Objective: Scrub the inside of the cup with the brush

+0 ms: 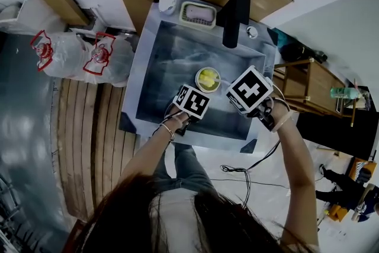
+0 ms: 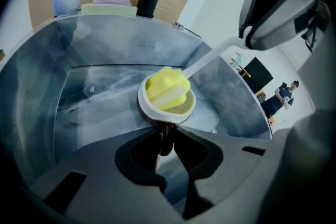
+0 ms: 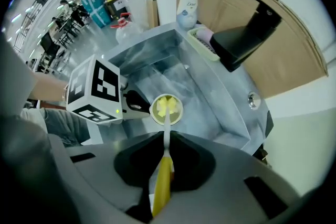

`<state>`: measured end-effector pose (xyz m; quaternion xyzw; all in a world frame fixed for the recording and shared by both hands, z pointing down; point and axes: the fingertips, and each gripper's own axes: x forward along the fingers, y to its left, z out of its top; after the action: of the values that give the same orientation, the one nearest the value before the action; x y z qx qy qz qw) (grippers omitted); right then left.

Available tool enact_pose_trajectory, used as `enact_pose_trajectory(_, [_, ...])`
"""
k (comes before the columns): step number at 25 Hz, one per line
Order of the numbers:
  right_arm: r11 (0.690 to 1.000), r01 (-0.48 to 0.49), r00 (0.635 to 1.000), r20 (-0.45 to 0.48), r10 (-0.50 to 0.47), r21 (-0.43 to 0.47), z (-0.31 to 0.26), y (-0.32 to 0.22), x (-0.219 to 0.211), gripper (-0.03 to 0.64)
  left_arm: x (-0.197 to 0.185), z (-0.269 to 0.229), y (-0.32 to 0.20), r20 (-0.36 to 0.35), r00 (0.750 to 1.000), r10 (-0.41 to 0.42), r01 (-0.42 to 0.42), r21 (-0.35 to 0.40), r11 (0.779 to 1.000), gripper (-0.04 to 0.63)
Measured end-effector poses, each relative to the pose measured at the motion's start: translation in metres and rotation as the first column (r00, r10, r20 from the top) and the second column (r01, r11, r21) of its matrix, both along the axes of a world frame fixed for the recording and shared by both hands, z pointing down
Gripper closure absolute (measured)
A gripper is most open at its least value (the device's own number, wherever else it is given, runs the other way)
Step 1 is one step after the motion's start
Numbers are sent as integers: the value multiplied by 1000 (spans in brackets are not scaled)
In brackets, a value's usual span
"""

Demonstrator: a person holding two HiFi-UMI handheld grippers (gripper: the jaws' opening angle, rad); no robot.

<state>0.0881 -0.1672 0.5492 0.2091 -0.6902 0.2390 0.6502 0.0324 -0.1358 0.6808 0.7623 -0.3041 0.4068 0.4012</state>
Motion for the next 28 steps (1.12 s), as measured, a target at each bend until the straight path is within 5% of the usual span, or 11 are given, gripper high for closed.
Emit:
enact_pose_trajectory(14, [998,-65,996,-67,63,-18,5,11,14,568,1,0,1,-12,1000,-7,7,-7,1000,518])
enact_pose_trajectory(28, [984,-174,985,13,175,-25,-3,-3,0,568,2,-1,0,-29,999,-13,13,-14,1000,518])
